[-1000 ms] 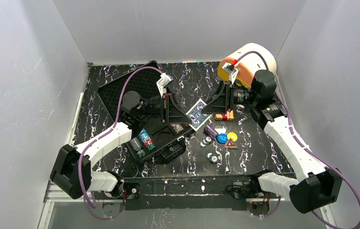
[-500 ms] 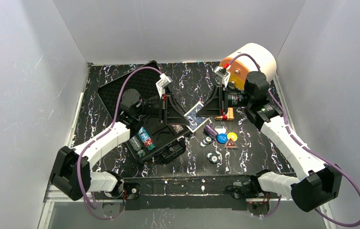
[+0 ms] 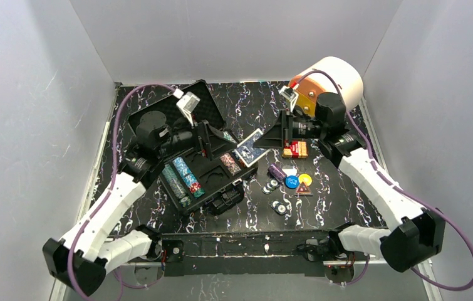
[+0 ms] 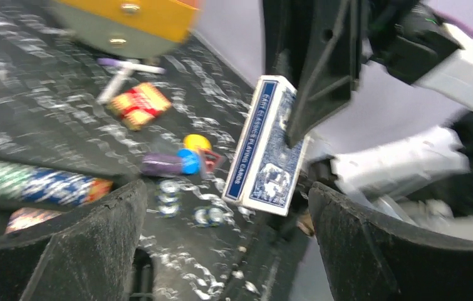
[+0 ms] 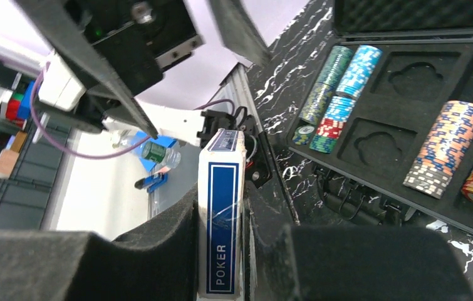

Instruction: Pack up texas hold em set

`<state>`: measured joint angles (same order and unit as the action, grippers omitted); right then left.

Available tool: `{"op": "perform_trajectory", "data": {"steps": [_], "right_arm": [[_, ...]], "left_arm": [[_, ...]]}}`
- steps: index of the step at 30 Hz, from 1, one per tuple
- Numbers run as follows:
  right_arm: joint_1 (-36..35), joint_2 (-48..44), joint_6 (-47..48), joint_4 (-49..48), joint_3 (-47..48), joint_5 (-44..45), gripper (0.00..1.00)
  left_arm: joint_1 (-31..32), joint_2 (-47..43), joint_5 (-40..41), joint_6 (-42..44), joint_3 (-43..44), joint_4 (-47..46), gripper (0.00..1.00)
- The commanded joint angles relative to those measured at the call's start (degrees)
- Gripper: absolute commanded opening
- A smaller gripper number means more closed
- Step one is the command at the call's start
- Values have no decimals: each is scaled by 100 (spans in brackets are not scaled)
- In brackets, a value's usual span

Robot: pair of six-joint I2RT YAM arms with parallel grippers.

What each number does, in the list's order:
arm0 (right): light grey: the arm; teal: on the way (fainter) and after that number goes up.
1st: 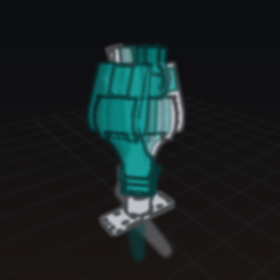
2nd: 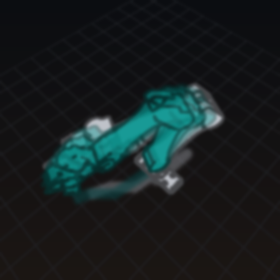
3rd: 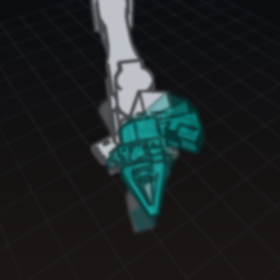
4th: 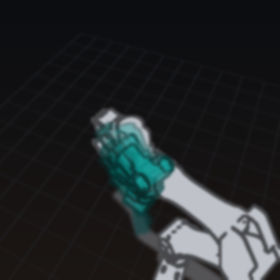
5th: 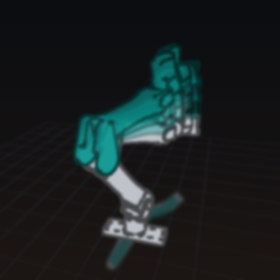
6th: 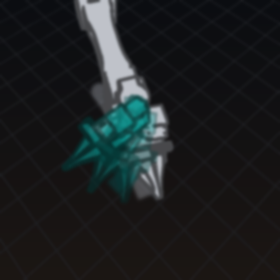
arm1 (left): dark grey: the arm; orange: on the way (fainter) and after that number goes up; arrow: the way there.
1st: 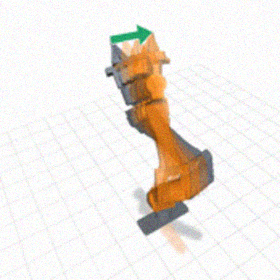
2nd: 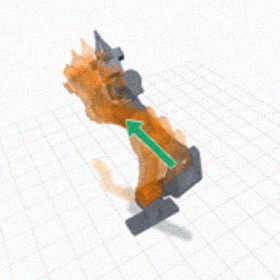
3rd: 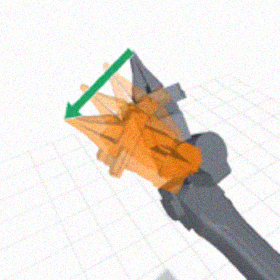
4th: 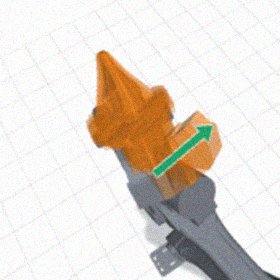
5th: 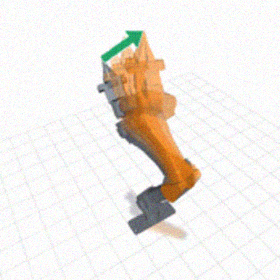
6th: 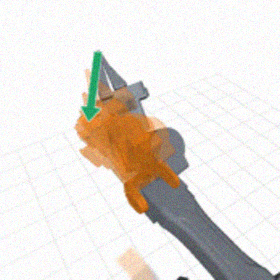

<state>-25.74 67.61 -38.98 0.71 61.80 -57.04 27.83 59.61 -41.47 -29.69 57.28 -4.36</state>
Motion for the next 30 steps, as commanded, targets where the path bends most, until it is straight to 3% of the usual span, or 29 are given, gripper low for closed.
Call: {"op": "perform_trajectory", "data": {"steps": [1,4,5,8,13,24,30], "right_arm": [[-323,505,-15,99,368,803,8],[-624,1043,-209,-207,418,1303,8],[-750,1228,-248,-365,443,1431,8],[-1138,1812,-260,-521,803,1944,9],[-1560,2884,-427,-764,1417,2460,10],[-1666,5080,-1114,-678,2920,2522,11],[-1672,5567,-1460,-695,3180,2499,11]], "left_arm": [[-33,-729,2847,784,74,1647,98],[-33,-1378,4870,463,47,1925,98],[-33,-1628,5051,474,13,1836,98],[-33,-2210,5227,642,-49,1528,98],[-33,-2408,5374,684,10,1542,98],[-33,-2474,4980,627,-115,1849,98],[-33,-2541,5028,640,-98,2005,98]]}}
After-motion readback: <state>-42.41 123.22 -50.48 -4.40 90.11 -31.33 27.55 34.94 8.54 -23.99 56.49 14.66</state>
